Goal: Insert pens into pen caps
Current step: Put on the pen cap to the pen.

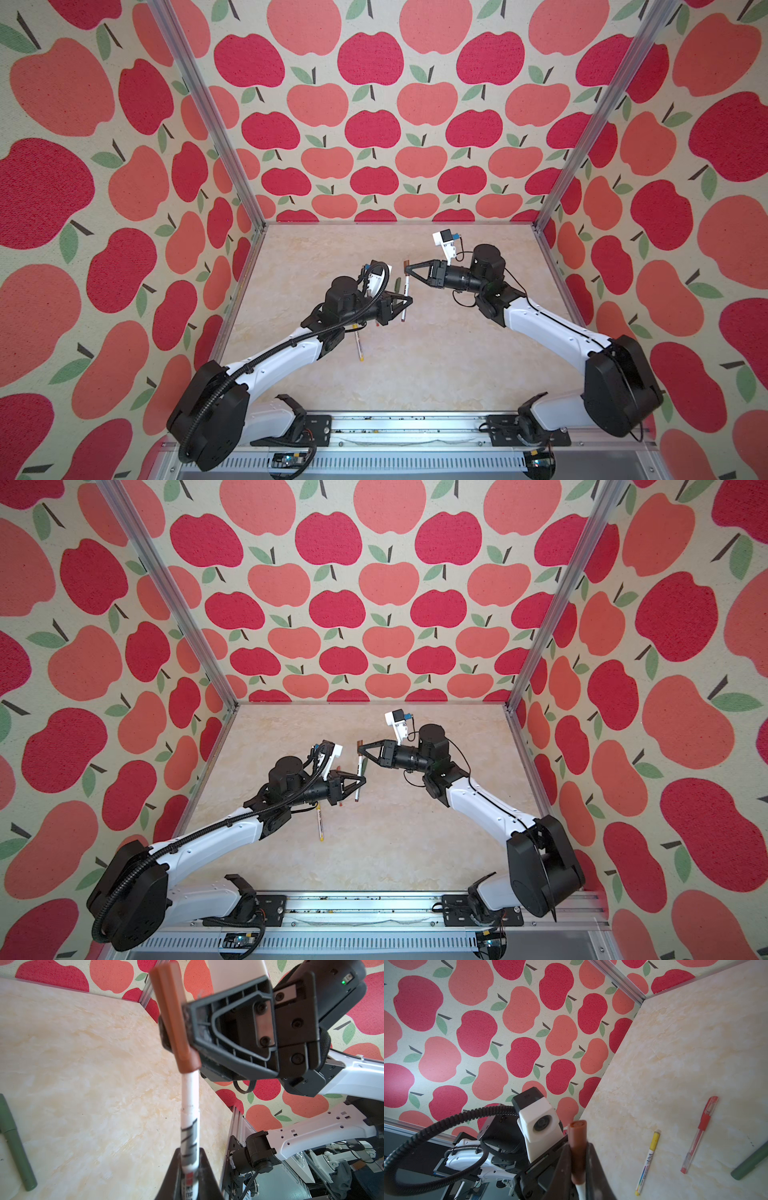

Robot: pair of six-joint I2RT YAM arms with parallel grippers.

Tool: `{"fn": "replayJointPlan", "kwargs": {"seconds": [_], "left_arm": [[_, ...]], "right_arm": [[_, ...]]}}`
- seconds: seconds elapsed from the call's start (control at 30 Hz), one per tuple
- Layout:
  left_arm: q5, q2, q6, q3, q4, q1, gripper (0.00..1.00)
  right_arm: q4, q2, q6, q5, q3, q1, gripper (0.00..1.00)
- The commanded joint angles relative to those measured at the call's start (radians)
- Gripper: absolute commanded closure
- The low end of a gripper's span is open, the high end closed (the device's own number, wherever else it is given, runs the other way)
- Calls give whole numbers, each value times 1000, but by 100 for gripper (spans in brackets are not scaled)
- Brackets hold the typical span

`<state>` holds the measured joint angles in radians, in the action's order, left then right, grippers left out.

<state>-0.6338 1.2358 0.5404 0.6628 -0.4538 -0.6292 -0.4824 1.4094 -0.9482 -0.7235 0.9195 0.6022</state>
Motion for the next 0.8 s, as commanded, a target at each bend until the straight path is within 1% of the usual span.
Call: {"fn": "replayJointPlan", "kwargs": {"seconds": [0.0,0.13,0.4,0.53,0.77], "left_arm": [[32,-28,-19,0,-49,12,100],[33,-31,-19,-6,-79,12,100],[14,-3,6,-38,-213,11,100],[31,-8,-4,-58,-294,11,100],[31,-20,-45,-31,-289,14,100]], "right_arm": [[-3,-42,72,-41,-25,35,93],[-15,-48,99,-40,-43,36,93],[-209,-17,4,-39,-82,39,93],[-212,-7,2,-49,-75,41,93],[-165,-7,32,-75,-69,42,93]]}}
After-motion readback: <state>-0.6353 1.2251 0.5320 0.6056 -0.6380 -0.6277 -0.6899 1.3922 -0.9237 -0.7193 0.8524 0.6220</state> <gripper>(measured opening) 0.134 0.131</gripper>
